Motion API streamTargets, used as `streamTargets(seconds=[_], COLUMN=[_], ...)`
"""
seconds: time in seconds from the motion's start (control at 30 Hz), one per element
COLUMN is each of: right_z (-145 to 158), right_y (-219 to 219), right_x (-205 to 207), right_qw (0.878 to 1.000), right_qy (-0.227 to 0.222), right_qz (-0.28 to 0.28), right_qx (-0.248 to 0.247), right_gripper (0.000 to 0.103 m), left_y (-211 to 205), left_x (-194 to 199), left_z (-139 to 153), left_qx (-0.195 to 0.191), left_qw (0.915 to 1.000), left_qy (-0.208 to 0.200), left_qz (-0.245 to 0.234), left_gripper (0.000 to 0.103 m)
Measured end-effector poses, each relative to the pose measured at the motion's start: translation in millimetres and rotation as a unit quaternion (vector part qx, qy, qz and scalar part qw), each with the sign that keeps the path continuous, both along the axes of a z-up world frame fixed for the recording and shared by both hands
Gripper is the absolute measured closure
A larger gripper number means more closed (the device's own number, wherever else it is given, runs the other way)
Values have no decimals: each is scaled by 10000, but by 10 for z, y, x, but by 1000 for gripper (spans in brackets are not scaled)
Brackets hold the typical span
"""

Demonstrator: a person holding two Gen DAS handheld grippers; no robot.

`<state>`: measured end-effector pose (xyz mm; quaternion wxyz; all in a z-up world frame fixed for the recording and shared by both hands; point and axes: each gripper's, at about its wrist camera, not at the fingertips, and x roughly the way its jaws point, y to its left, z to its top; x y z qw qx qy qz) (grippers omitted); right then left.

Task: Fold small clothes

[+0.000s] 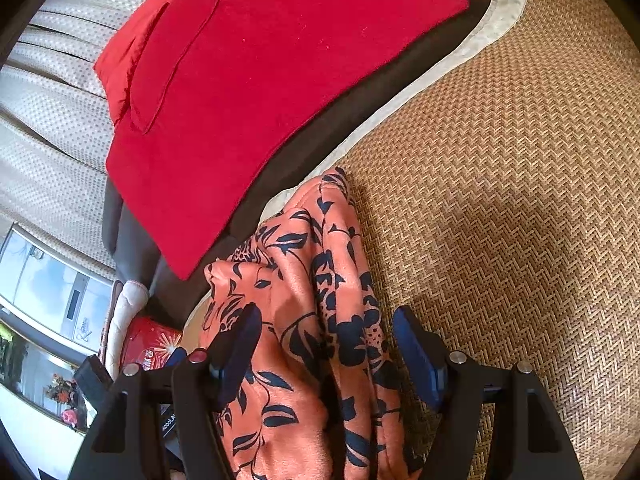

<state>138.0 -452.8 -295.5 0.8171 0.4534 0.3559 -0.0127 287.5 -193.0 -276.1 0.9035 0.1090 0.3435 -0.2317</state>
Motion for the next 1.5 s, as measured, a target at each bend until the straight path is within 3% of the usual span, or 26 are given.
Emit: streamTargets(seconds=[0.7, 0.9, 1.0, 1.1, 1.2, 1.37, 1.5], right_z=[-43, 281, 382, 308, 77, 72, 230], right_y=[164, 316, 504, 653, 686, 585, 464], right_x=[157, 104, 184, 371, 579, 554, 348], right_qw=[9998, 9953, 9924, 9947, 9983, 9982, 9964], right_qy=[-42, -920, -1163, -864, -266, -453, -831], right_qz=[-120, -190, 69, 362, 476, 344, 112], right_qx=[118, -249, -408, -419, -191, 180, -94], right_gripper=[30, 30, 31, 32, 34, 32, 32], left_y=[292, 381, 378, 348, 321, 317, 322], left_x=[32, 60, 52, 58, 57, 43, 32], left_z=[0, 24, 10, -20, -63, -68, -1], left_qx=[334, 346, 408, 482, 551, 549, 435], left_qw=[9991, 9988, 9985, 9982, 9979, 9979, 9985], left_qy=[-241, -277, -302, -317, -308, -279, -250], left_qz=[131, 210, 199, 187, 173, 188, 208], left_gripper=[9, 9, 9, 9, 9, 9, 9])
